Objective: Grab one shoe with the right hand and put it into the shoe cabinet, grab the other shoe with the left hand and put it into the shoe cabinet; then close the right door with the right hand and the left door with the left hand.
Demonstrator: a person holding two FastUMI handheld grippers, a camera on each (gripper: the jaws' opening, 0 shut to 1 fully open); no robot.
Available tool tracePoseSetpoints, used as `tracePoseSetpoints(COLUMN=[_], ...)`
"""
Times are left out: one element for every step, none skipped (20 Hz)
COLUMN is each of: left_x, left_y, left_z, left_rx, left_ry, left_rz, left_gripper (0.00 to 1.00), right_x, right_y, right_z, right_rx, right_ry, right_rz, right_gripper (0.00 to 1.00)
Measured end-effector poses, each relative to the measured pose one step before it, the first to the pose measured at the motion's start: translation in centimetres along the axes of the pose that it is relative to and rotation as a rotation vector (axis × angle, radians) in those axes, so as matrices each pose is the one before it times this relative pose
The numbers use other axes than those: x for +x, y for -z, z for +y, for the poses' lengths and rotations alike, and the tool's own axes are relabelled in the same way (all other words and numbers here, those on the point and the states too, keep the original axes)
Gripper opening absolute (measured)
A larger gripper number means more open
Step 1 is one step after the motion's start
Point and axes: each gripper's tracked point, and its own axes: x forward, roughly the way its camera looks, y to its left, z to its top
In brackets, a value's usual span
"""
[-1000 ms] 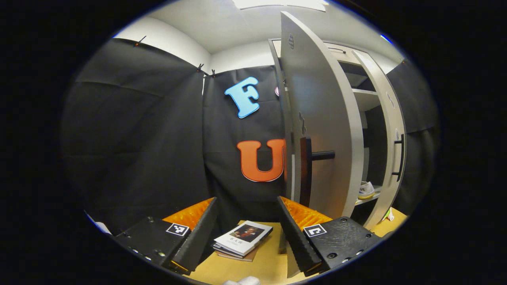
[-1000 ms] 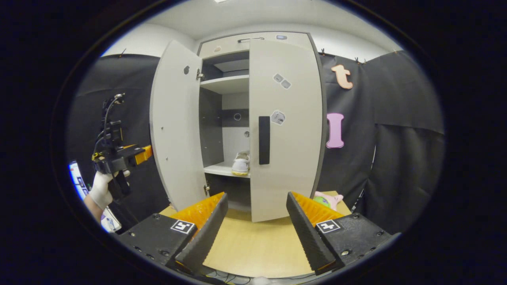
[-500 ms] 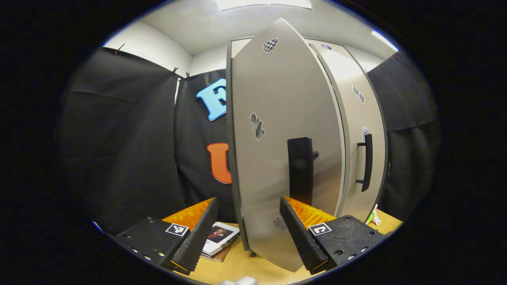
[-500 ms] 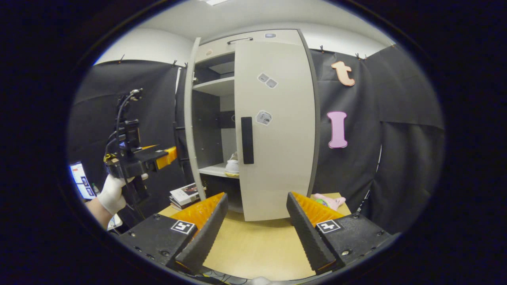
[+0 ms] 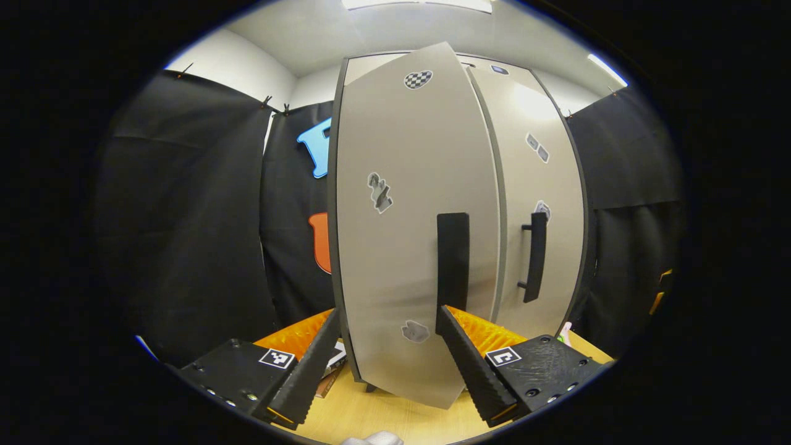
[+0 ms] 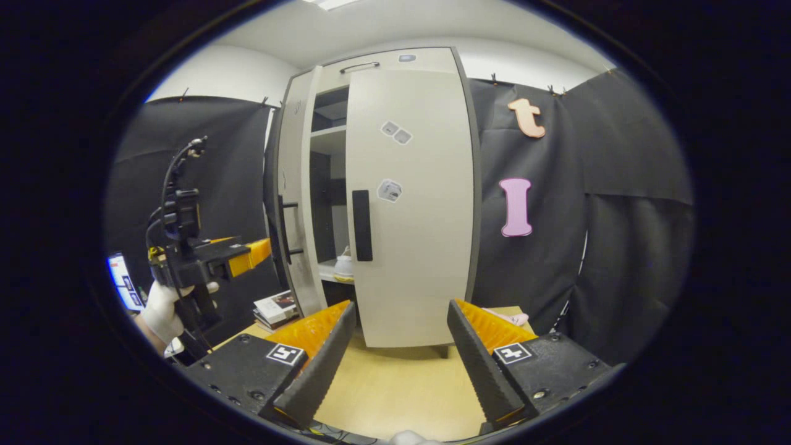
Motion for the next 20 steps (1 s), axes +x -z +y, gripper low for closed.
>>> tracePoseSetpoints(left_x=[-0.765, -0.972, -0.987, -0.894, -0.912, -0.973, -0.875, -0.907, -0.785, -0.885, -0.724, -0.586, -0.394, -0.381, -0.217, -0.129, -0.111, -0.047, -0.062, -0.123], left_y=[-0.133, -0.081, -0.261, -0.582, -0.404, -0.25, -0.111, -0.205, -0.019, 0.14, 0.179, 0.145, 0.274, 0.235, 0.203, 0.083, 0.068, 0.02, -0.073, 0.033], left_z=[-0.395, -0.466, -0.386, -0.412, -0.139, 0.014, 0.142, -0.017, -0.023, 0.413, 0.483, 0.315, 0.133, 0.245, 0.146, 0.25, 0.094, 0.082, 0.001, 0.147], left_rx=[-0.00767, -0.00908, -0.00856, -0.0052, -0.00217, 0.00347, -0.00115, -0.00563, -0.00421, -0.00001, 0.00144, -0.00017, 0.00138, 0.00136, 0.00162, 0.00286, -0.00054, 0.00051, 0.00106, 0.00189], left_ry=[0.01255, 0.01477, 0.01558, 0.01412, 0.00955, 0.0084, 0.0012, 0.00771, 0.00838, -0.00584, -0.00924, -0.00456, -0.0003, -0.00158, 0.00068, -0.00308, 0.00021, 0.0012, 0.00168, 0.00005], left_rz=[0.0041, 0.00293, -0.00141, -0.00517, -0.00732, -0.00533, 0.00132, -0.00641, -0.00111, 0.00115, -0.00244, -0.00152, 0.00614, 0.00235, 0.00421, -0.0006, 0.00143, -0.00248, -0.00057, -0.0012], left_gripper=[0.96, 0.96, 1.0, 0.96, 0.96, 1.0, 1.0, 0.96, 0.96, 0.96, 0.96, 0.96, 0.96, 0.96, 0.96, 0.96, 0.96, 0.96, 0.96, 0.96], right_x=[-0.064, -0.089, 0.034, -0.16, -0.129, -0.12, -0.081, -0.015, -0.203, -0.273, -0.237, -0.176, -0.043, -0.187, -0.193, -0.275, -0.172, -0.155, -0.089, -0.07], right_y=[-0.064, -0.316, -0.205, -0.239, -0.259, -0.337, -0.274, -0.191, -0.016, -0.223, -0.16, -0.022, 0.068, -0.007, -0.078, -0.079, -0.1, -0.045, 0.101, 0.045], right_z=[-0.083, 0.061, 0.057, 0.043, 0.118, 0.123, 0.203, -0.017, -0.185, 0.074, -0.057, 0.164, 0.24, 0.214, 0.206, 0.089, 0.12, 0.184, 0.223, 0.154], right_rx=[0.00206, 0.00079, 0.00045, -0.00024, 0.004, 0.00223, 0.00002, 0.00029, -0.00112, 0.00072, -0.00063, -0.00232, -0.0037, -0.00253, -0.00329, -0.00255, -0.00048, -0.00221, -0.00374, -0.00517], right_ry=[0.01124, 0.00614, 0.01021, 0.00985, 0.01088, 0.00612, 0.00136, 0.01151, 0.01172, 0.00877, 0.01329, 0.00395, 0.00201, 0.00041, -0.00025, 0.00432, 0.00274, 0.00016, -0.00087, -0.00127], right_rz=[-0.00436, -0.00918, -0.0077, -0.01191, -0.01403, -0.01359, -0.0104, -0.00393, -0.00278, -0.00999, -0.00847, -0.00246, 0.00032, -0.00128, -0.00305, -0.00539, -0.0057, -0.00094, -0.00026, 0.00179], right_gripper=[0.97, 0.97, 0.97, 0.97, 0.97, 0.97, 0.97, 0.97, 0.97, 0.97, 0.94, 0.97, 0.94, 0.97, 0.97, 0.97, 0.97, 0.97, 0.97, 0.97])
